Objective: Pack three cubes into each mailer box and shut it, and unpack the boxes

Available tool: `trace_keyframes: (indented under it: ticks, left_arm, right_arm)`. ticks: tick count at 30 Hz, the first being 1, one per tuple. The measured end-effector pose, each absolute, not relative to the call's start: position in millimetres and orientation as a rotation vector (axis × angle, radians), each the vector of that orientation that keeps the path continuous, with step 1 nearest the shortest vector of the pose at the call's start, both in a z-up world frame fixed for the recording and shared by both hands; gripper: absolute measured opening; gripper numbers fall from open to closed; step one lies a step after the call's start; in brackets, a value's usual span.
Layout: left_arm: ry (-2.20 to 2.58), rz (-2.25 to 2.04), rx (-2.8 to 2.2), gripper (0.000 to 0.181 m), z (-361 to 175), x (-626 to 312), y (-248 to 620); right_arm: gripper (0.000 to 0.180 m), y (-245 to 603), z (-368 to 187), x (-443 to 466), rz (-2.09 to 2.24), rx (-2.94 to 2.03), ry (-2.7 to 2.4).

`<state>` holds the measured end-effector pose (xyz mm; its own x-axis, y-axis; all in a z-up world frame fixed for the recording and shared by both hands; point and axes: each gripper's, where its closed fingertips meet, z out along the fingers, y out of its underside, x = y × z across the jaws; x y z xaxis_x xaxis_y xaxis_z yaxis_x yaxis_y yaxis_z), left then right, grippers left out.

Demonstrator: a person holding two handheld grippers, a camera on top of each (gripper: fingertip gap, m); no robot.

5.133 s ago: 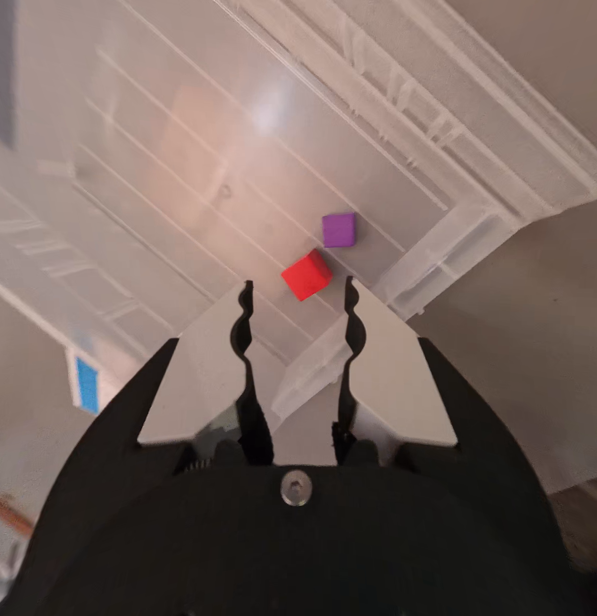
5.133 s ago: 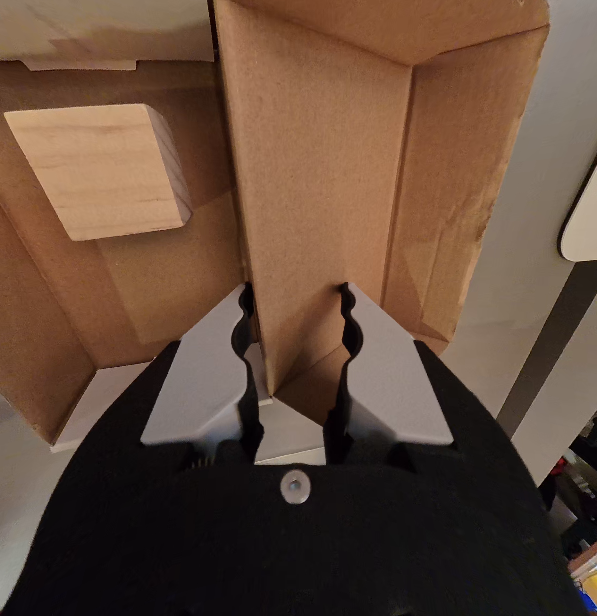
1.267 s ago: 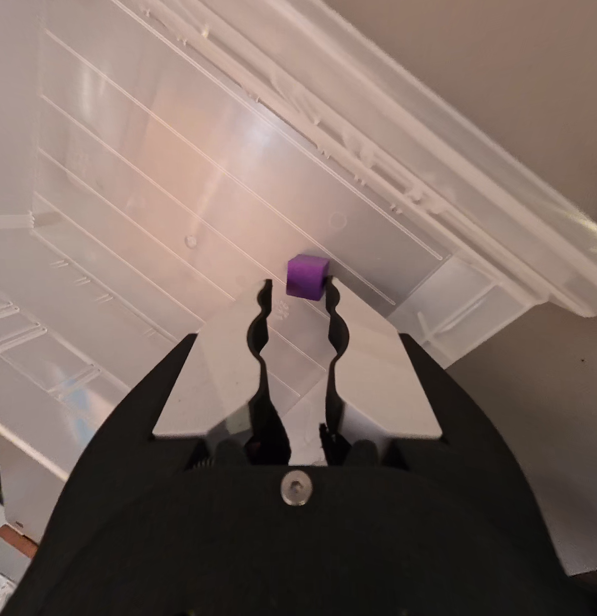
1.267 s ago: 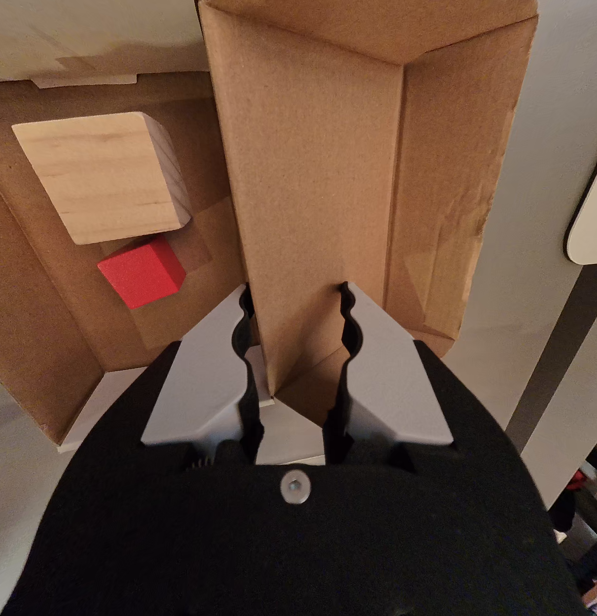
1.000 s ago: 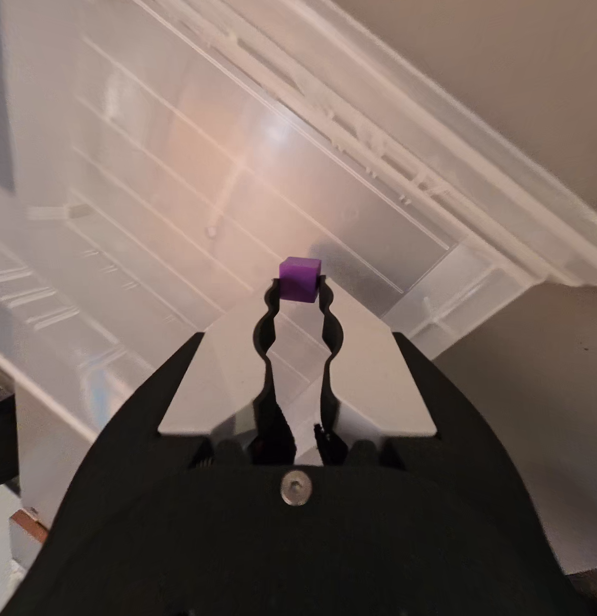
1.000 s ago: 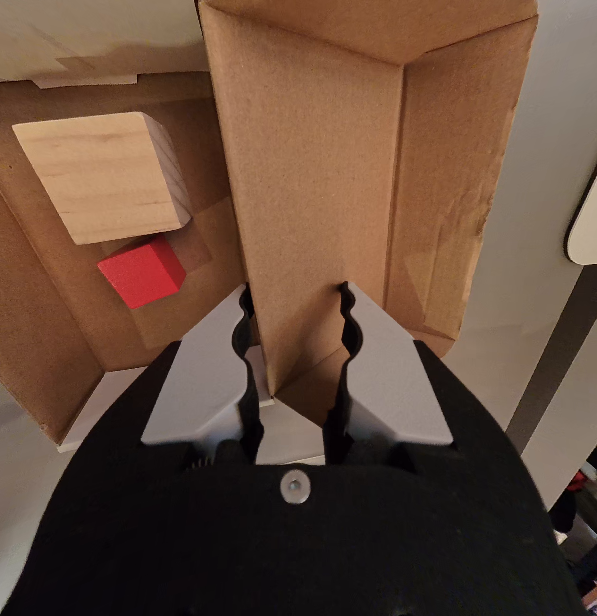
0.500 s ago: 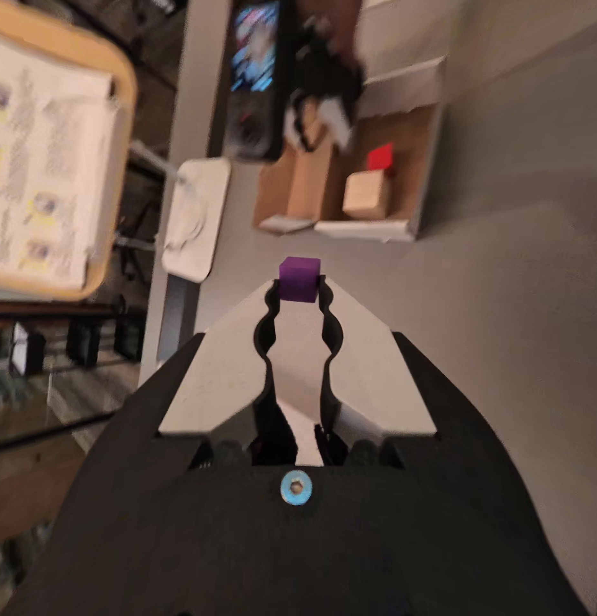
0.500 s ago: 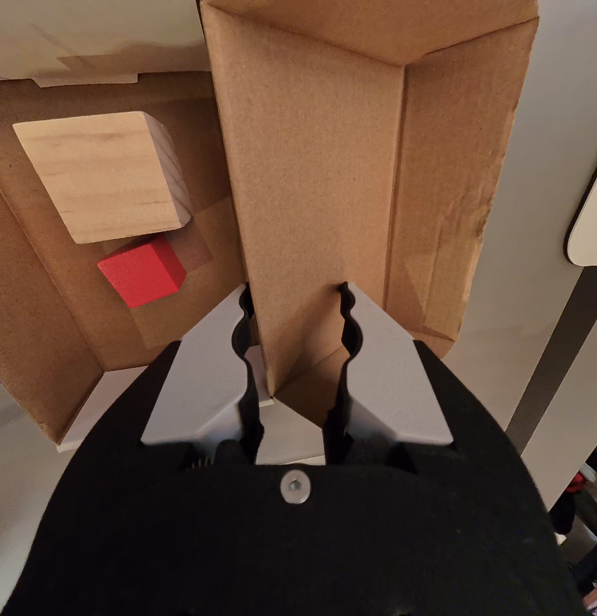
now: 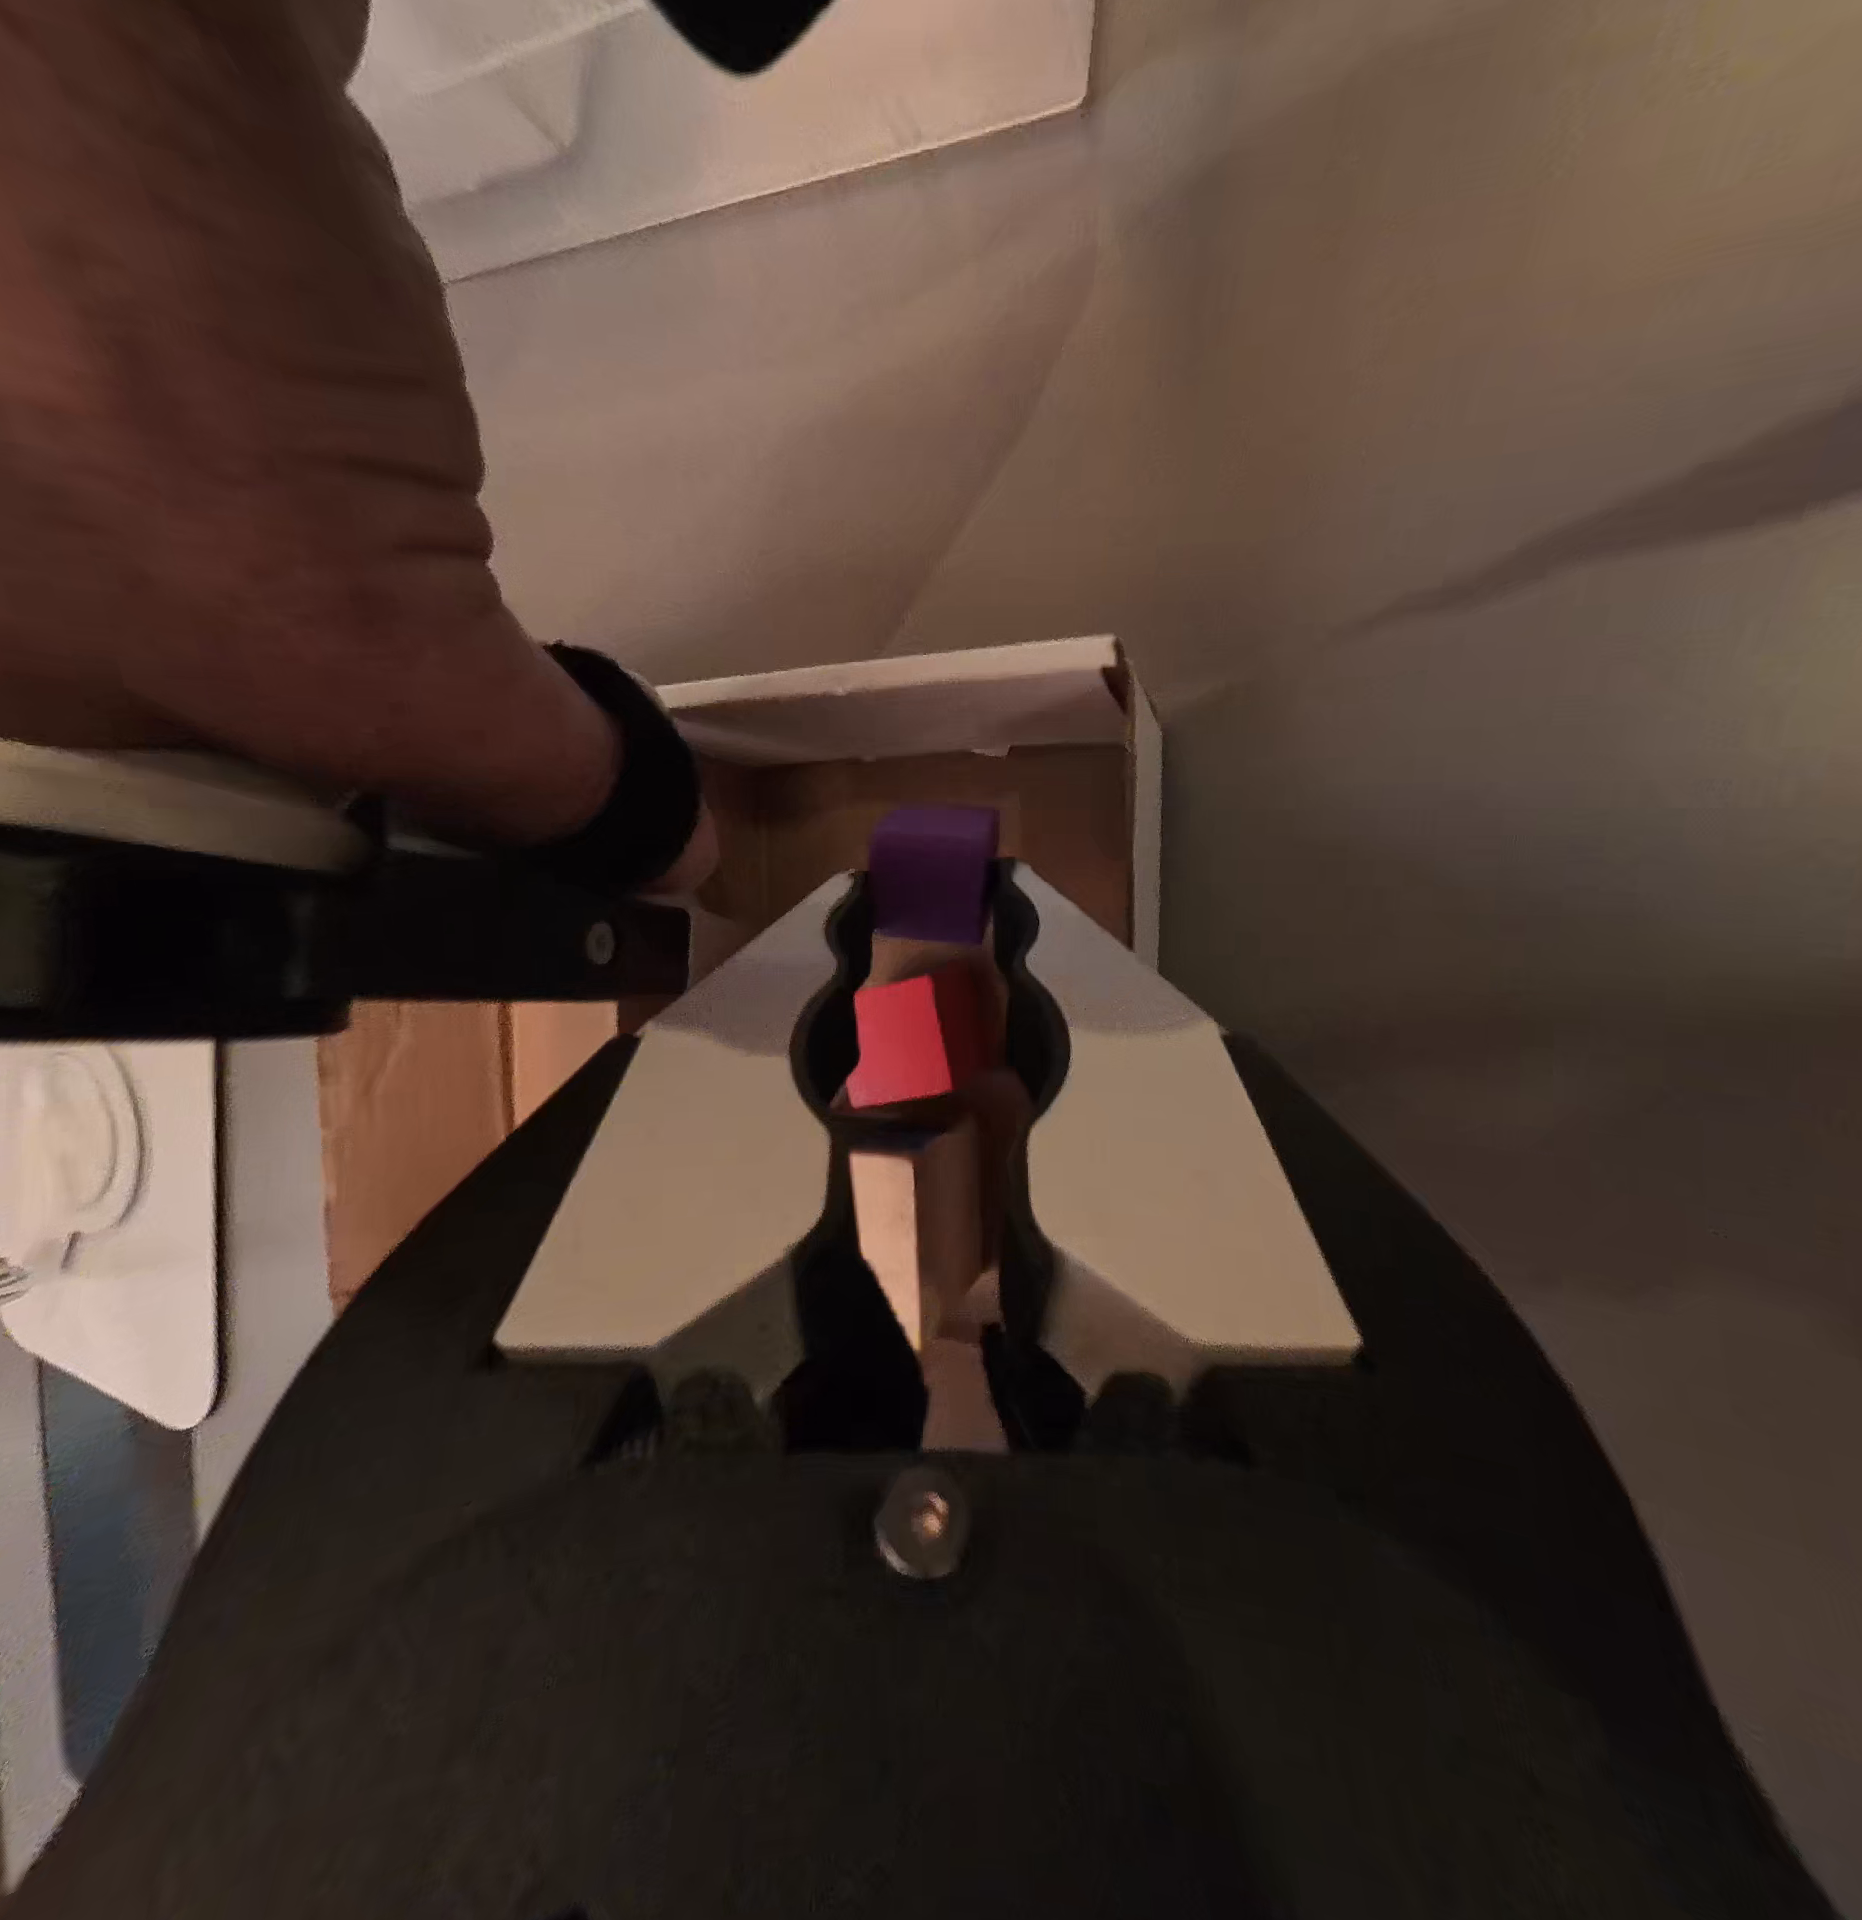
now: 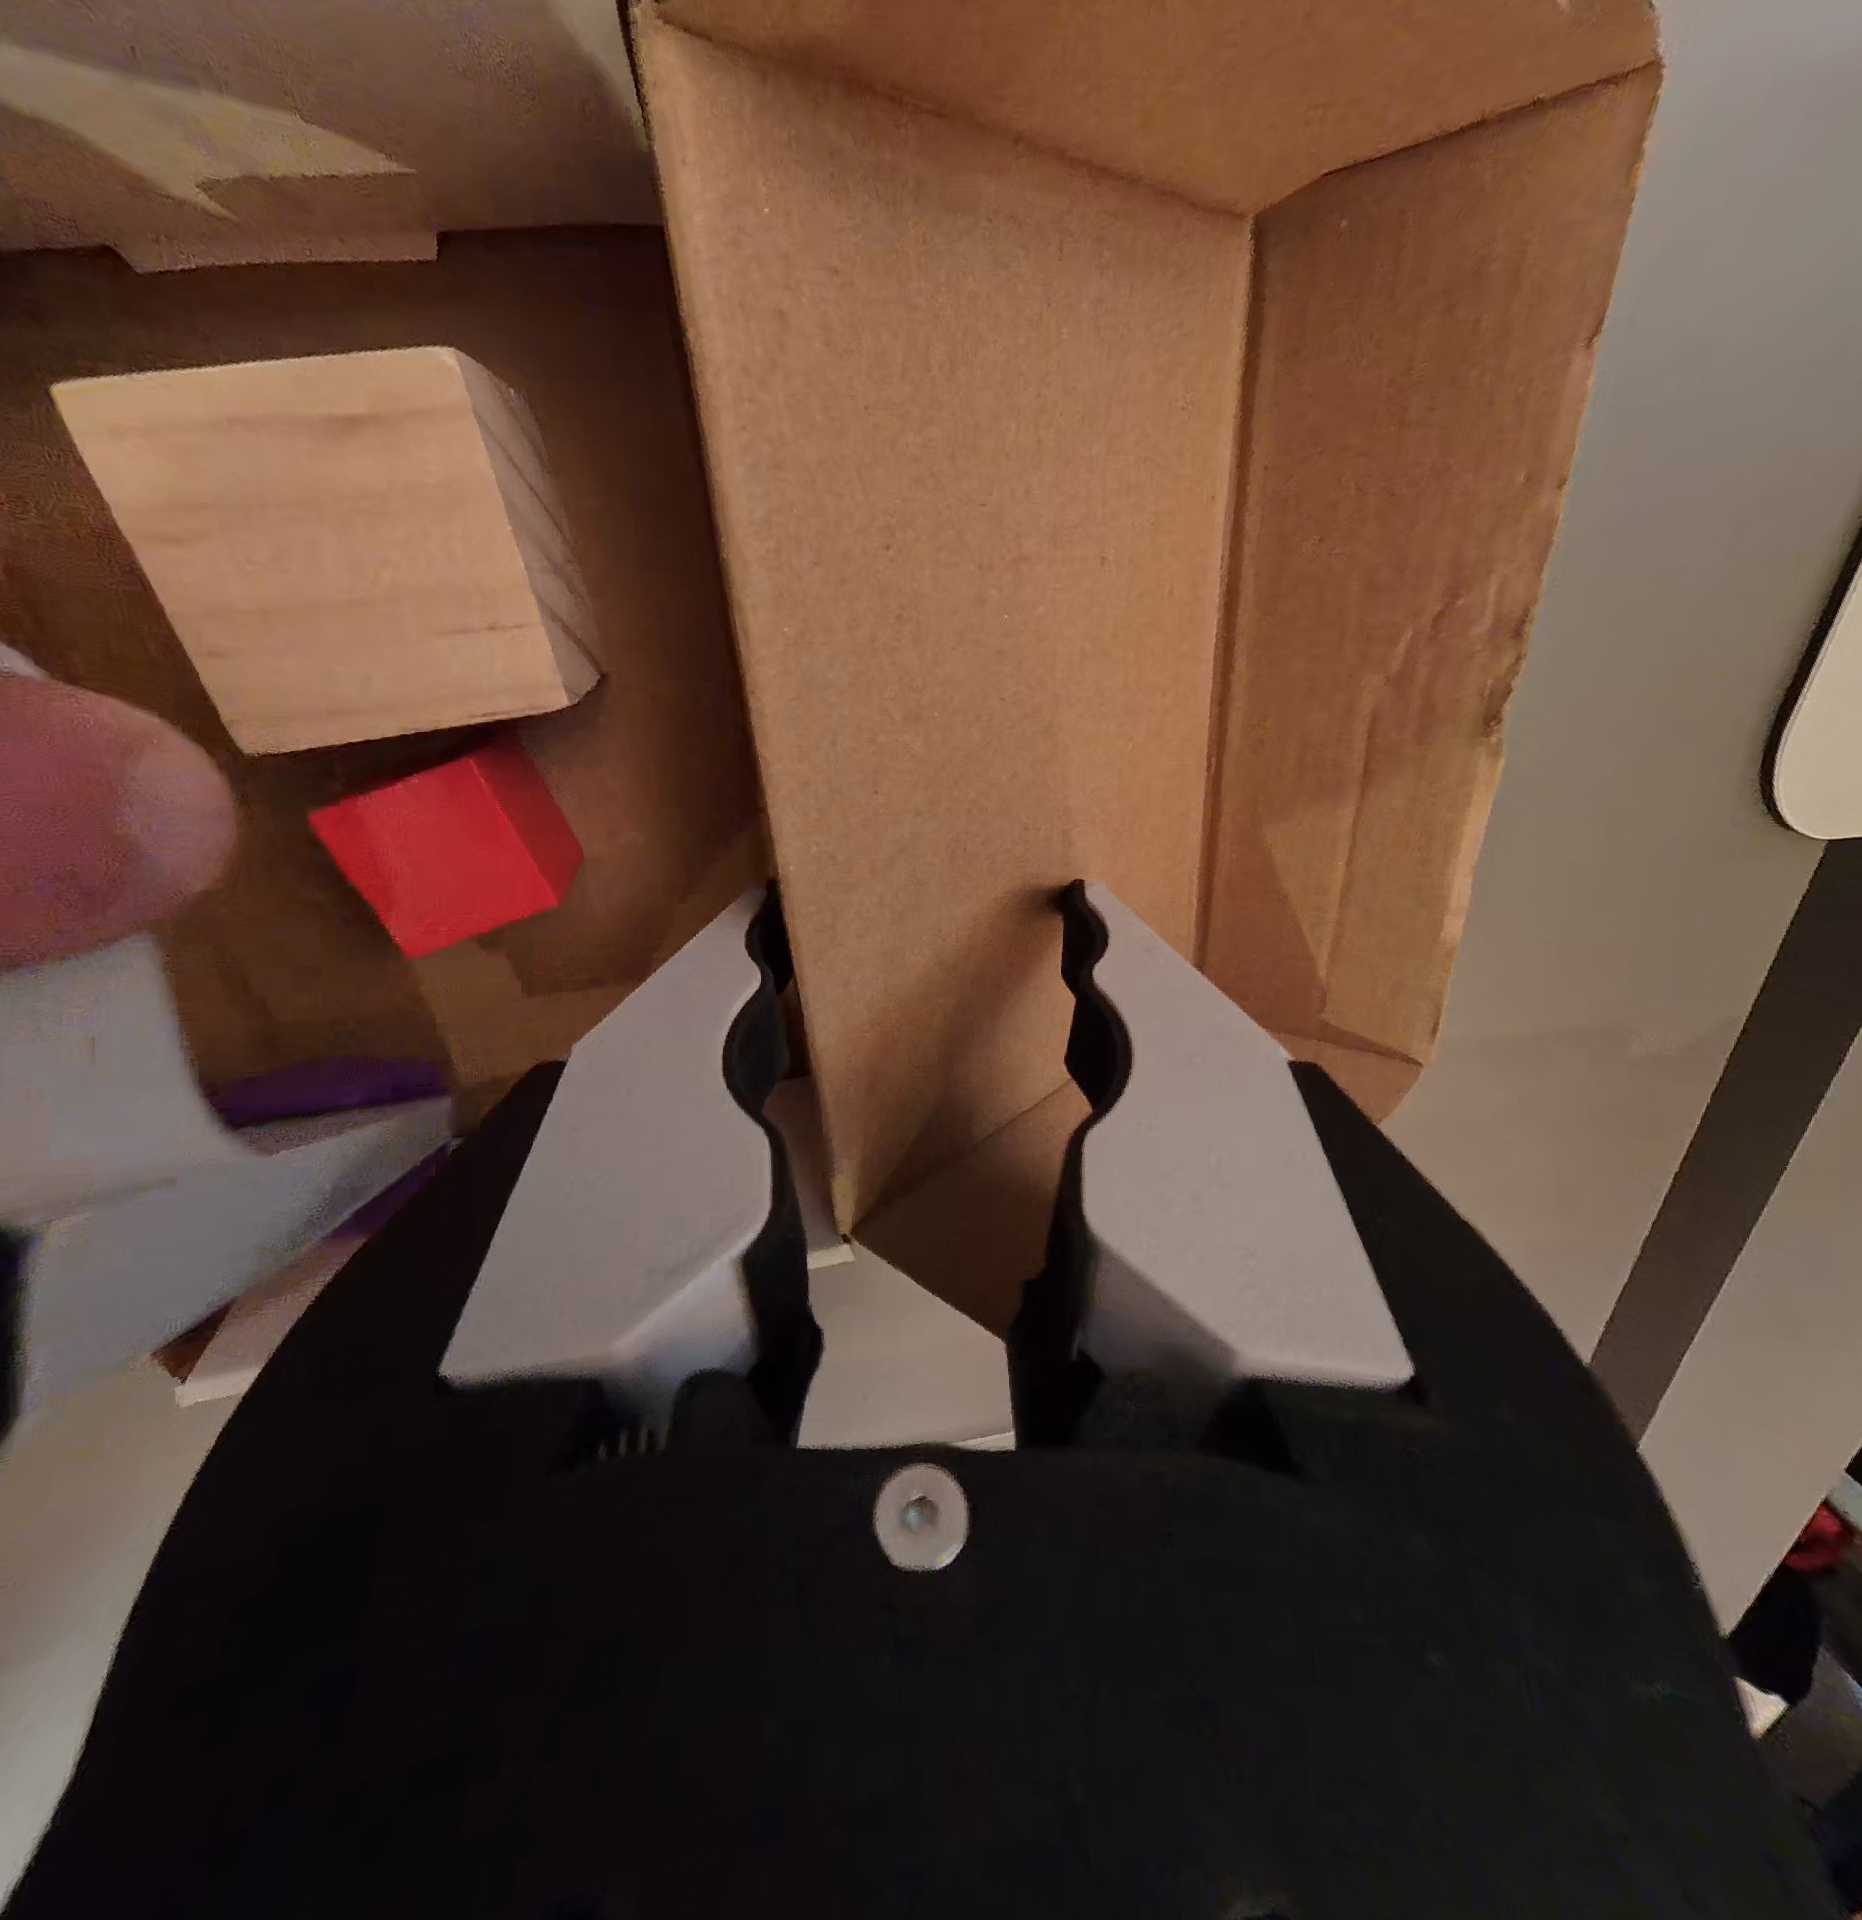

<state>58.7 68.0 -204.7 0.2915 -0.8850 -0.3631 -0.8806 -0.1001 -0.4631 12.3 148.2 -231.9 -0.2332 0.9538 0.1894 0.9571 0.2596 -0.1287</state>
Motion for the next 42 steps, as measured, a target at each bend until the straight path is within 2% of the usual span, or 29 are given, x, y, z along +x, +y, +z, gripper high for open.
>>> trace_keyframes:
  ticks: [7, 14, 17, 22, 26, 30, 36, 42]
  left_arm:
    - [1.568, -0.011, -2.06, 0.021, -231, 55, 77]
    - [1.482, -0.009, -2.039, 0.038, -219, 47, 80]
    - [1.396, -0.03, -1.999, 0.038, -196, 35, 74]
    - [1.065, -0.03, -1.991, 0.037, -156, -33, 74]
    - [0.856, -0.006, -2.079, 0.044, -165, -95, 77]
    - [0.722, -0.232, -2.121, 0.057, -180, -107, 77]
    - [0.492, -0.799, -2.093, 0.066, -186, -87, 76]
    - [0.528, -0.742, -2.091, 0.048, -199, -83, 77]
  right_arm:
    - [0.05, 147, -232, 12, -0.013, -1.78, -2.305]
    - [0.05, 147, -232, 11, -0.007, -1.781, -2.302]
    - [0.051, 147, -232, 11, -0.009, -1.78, -2.3]
    - [0.05, 145, -231, 11, -0.007, -1.764, -2.302]
    - [0.051, 140, -232, 8, -0.033, -1.768, -2.305]
    - [0.051, 127, -232, 1, -0.049, -1.762, -2.307]
    - [0.051, 110, -231, -4, -0.036, -1.758, -2.3]
    - [0.052, 102, -232, -7, -0.087, -1.717, -2.306]
